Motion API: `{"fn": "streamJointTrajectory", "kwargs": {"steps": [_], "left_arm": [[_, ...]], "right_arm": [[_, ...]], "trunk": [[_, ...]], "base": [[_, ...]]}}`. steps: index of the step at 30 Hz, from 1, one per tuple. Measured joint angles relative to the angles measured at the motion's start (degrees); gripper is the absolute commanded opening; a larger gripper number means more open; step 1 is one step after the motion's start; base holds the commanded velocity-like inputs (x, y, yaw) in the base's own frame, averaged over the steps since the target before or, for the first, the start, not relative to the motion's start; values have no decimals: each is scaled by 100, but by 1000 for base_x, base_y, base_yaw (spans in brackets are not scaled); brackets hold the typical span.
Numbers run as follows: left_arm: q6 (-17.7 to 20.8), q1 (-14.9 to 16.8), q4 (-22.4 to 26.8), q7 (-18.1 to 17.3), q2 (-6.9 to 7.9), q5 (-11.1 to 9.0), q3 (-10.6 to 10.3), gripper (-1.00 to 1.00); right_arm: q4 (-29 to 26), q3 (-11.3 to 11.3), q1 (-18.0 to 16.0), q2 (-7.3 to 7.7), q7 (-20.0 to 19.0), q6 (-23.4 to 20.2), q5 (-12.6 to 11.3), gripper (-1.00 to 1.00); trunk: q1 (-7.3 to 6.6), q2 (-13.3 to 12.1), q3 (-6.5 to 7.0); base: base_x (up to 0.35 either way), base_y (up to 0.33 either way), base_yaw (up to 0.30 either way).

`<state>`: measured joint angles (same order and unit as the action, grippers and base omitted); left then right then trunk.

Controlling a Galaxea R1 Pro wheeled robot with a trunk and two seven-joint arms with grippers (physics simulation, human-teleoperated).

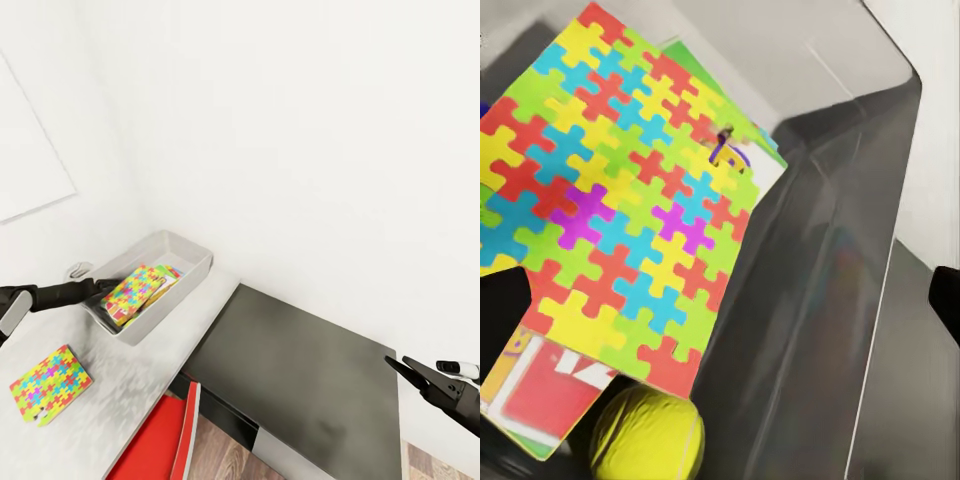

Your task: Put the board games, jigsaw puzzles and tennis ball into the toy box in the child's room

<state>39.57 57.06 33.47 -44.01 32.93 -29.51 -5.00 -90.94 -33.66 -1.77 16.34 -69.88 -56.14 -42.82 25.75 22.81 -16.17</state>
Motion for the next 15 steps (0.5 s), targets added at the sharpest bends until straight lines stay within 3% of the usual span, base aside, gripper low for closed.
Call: {"fn": "streamJointTrajectory", "kwargs": {"steps": [5,10,13,15], "left_arm": [[27,0,11,-244,128,-16,36,100],[52,0,34,-872,230,-5,44,100],[114,0,37,-1048,313,-6,45,100],[191,0,45,-1252,453,-20,46,100]], "right_arm": [[2,1,-1,0,0,0,0,100],[6,2,-1,0,0,0,0,100],[7,2,1,0,0,1,0,100],[7,2,-2,-5,0,6,0,100]], "trunk": [[0,0,0],[0,0,0],[0,0,0],[0,0,0]], "base": [[0,0,0],[0,0,0],[0,0,0],[0,0,0]]}}
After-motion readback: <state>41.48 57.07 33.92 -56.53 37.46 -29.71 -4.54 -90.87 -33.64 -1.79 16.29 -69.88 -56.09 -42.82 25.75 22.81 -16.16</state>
